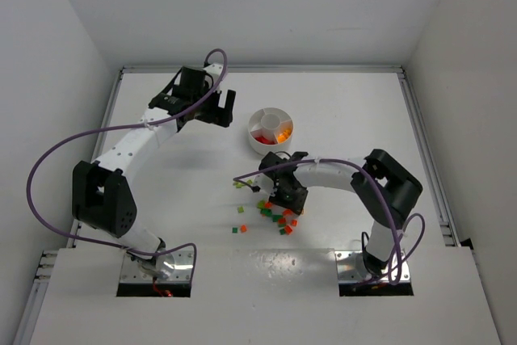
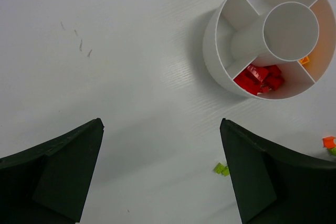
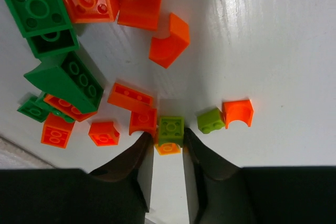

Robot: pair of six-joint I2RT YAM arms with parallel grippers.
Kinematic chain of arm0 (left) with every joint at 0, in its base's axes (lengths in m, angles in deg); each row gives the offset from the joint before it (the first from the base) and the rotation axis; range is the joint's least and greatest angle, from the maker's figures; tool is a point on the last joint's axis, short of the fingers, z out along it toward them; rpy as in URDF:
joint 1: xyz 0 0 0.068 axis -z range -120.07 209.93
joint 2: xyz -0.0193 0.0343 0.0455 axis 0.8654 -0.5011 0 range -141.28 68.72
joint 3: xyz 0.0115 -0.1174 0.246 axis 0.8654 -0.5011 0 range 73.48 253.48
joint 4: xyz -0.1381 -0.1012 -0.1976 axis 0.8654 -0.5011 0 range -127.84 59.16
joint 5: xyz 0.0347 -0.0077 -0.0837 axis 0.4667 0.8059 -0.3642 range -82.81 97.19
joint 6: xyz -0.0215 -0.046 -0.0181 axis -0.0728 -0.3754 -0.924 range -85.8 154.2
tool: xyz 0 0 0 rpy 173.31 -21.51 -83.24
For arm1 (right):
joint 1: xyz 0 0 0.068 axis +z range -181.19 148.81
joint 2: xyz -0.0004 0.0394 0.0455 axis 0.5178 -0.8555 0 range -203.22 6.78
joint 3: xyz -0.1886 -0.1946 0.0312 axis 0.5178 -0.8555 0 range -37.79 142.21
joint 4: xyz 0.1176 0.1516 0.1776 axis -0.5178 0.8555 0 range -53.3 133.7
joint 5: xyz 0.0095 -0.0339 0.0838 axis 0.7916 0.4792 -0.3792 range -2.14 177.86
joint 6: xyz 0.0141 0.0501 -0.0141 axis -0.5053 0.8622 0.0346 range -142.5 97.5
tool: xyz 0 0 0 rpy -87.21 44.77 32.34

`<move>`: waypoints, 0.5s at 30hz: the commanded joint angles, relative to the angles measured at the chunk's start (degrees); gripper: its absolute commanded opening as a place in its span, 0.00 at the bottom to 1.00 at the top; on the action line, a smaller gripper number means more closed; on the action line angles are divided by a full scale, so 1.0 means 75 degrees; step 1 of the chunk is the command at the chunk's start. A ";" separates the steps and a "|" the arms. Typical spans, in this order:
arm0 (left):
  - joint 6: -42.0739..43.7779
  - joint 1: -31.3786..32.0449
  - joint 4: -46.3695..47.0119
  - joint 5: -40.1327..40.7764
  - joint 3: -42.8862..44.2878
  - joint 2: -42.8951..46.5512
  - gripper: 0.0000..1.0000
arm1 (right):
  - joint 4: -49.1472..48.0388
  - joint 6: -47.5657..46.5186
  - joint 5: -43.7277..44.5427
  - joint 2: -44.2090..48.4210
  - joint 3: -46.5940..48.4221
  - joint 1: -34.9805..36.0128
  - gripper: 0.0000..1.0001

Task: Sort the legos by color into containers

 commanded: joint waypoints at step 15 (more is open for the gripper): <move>-0.0067 -0.0070 0.0277 -0.0008 -0.0005 0.0132 1.00 | -0.0295 -0.0103 0.0243 -0.0086 -0.0612 -0.0367 0.31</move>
